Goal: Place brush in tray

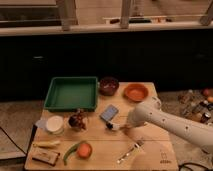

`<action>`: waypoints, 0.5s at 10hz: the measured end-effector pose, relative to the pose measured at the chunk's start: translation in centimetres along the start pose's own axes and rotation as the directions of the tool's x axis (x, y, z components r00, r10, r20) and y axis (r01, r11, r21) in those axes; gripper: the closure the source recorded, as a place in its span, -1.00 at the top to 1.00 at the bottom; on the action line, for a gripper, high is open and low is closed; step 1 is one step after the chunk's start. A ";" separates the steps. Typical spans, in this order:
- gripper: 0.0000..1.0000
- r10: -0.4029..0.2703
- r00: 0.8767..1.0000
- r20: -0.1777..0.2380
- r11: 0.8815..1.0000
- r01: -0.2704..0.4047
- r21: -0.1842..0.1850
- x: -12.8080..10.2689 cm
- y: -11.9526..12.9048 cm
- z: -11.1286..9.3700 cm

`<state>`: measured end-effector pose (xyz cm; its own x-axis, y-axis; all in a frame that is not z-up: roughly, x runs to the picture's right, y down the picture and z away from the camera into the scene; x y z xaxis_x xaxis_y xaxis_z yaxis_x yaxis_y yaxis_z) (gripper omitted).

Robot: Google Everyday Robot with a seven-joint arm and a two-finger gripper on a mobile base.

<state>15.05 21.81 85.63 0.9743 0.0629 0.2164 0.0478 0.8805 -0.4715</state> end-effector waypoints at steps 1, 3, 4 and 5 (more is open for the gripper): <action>0.60 0.001 1.000 0.002 1.000 -0.001 -0.001 0.0 0.0 0.0; 0.60 0.000 1.000 0.005 1.000 0.000 0.004 -0.1 -0.3 -0.2; 0.60 -0.001 1.000 0.005 1.000 0.001 -0.001 -0.2 -0.1 -0.3; 0.60 -0.004 1.000 0.003 1.000 0.004 -0.006 -0.2 0.2 -0.3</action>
<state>14.95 21.80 85.26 0.9734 0.0612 0.2209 0.0527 0.8782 -0.4755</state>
